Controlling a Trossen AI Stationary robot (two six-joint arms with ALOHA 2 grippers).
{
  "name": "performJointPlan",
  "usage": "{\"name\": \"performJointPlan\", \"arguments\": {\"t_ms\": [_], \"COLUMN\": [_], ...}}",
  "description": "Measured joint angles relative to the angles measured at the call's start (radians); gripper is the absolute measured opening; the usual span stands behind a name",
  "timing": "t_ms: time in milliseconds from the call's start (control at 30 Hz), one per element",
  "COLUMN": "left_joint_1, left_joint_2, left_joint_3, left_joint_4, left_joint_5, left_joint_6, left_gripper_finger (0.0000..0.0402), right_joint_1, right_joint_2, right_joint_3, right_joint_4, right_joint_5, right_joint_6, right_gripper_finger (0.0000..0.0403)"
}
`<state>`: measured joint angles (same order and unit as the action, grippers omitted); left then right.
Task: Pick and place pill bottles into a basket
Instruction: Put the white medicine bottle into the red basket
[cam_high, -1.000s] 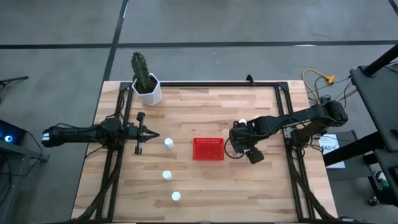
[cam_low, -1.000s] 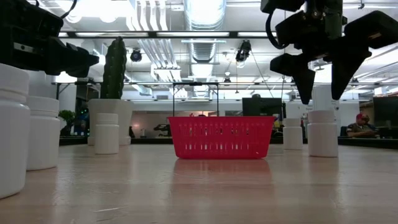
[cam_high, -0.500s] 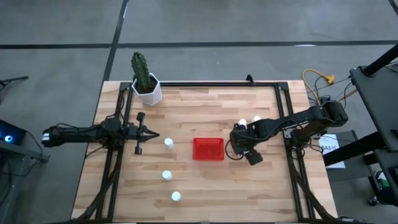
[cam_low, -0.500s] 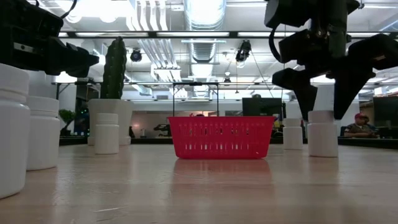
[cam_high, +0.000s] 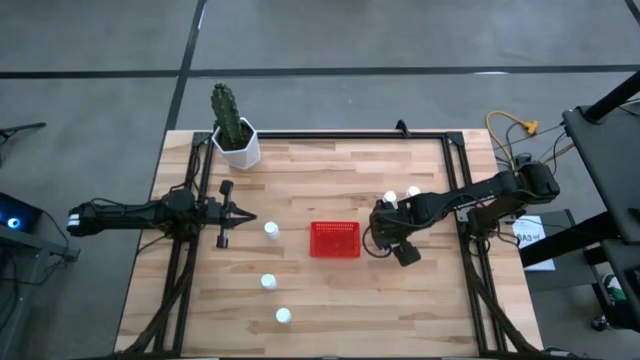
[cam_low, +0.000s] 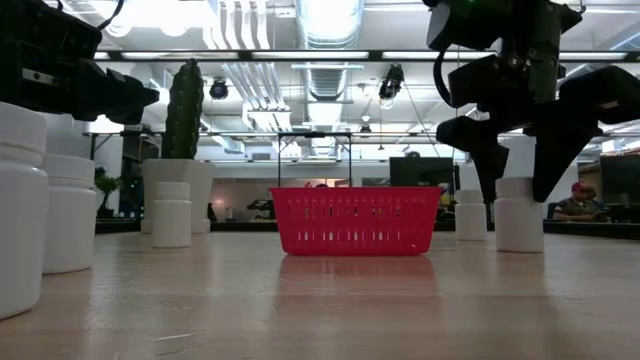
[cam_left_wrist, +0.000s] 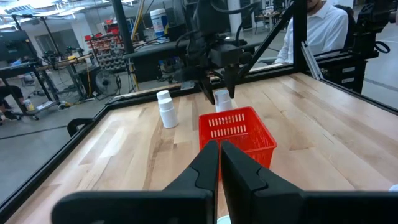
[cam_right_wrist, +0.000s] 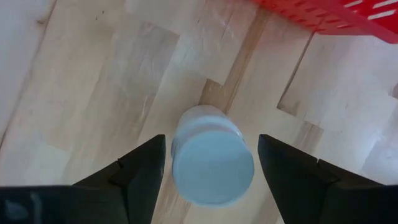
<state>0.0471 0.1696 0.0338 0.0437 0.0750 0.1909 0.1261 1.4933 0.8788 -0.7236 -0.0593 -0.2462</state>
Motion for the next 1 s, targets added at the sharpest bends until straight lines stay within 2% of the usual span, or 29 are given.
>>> {"name": "performJointPlan", "arguments": {"t_ms": [433,767,1000], "left_joint_1": [0.000,0.000,0.000], "left_joint_2": [0.000,0.000,0.000], "left_joint_3": [0.000,0.000,0.000], "left_joint_4": [0.000,0.000,0.000], "left_joint_5": [0.000,0.000,0.000], "left_joint_6": [0.000,0.000,0.000], "left_gripper_finger": [0.0000,0.0000,0.0000], "right_joint_1": [0.000,0.000,0.000], "right_joint_2": [0.000,-0.002,0.000], "right_joint_3": [-0.021,-0.019,0.003], "right_joint_4": [0.036,0.040,0.013], "right_joint_5": [-0.001,-0.031,-0.030], "right_joint_6": [0.002,-0.007,-0.020], "right_gripper_finger": [0.0221,0.0146,0.0146]}}
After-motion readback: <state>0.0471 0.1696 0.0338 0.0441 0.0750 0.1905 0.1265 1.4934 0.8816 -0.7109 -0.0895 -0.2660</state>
